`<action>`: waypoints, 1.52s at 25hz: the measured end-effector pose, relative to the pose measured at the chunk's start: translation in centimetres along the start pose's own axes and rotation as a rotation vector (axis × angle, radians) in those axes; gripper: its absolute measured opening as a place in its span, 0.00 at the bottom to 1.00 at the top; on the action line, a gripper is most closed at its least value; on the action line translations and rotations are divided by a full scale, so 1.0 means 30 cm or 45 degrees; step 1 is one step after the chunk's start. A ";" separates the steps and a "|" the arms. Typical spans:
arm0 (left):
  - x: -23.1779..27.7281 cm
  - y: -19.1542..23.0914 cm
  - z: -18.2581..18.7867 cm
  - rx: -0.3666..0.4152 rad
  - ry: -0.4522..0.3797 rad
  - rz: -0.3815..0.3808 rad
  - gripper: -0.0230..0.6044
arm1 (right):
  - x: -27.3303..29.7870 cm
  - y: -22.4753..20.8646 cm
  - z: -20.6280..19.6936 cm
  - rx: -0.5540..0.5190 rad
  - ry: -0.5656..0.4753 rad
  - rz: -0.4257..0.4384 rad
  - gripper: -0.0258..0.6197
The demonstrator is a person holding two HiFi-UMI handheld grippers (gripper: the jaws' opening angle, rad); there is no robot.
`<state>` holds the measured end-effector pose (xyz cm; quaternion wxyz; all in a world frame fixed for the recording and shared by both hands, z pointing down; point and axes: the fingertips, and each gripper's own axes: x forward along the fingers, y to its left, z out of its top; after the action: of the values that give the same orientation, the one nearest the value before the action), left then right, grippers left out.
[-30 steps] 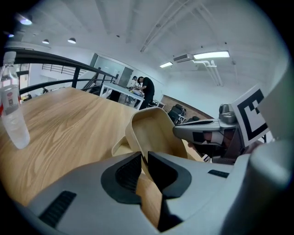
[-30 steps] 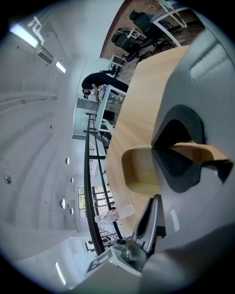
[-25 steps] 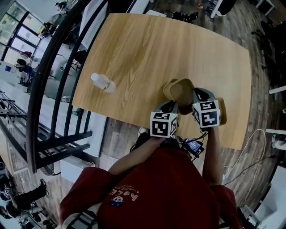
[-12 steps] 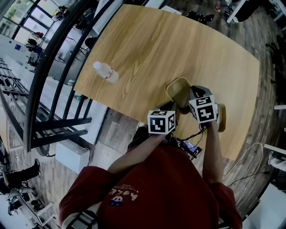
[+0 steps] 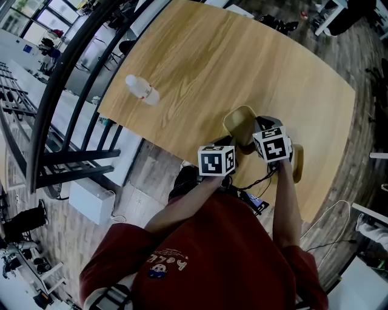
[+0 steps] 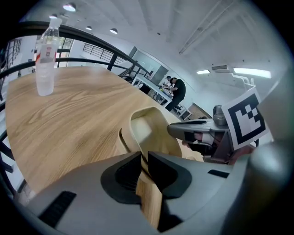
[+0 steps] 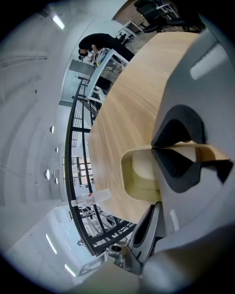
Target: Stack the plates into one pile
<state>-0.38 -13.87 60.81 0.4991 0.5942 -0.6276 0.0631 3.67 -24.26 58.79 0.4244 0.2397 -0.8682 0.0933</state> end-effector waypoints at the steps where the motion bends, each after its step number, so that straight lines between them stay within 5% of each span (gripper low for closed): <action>1: 0.005 -0.001 -0.006 -0.009 0.007 0.000 0.12 | 0.005 -0.002 -0.008 -0.004 0.014 0.002 0.09; 38: 0.035 0.002 -0.030 -0.266 0.115 -0.010 0.11 | 0.078 0.005 -0.046 -0.111 0.255 0.090 0.09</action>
<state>0.28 -13.95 62.03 0.5863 0.5380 -0.6053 0.0223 3.32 -24.43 61.48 0.5155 0.1799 -0.8325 0.0939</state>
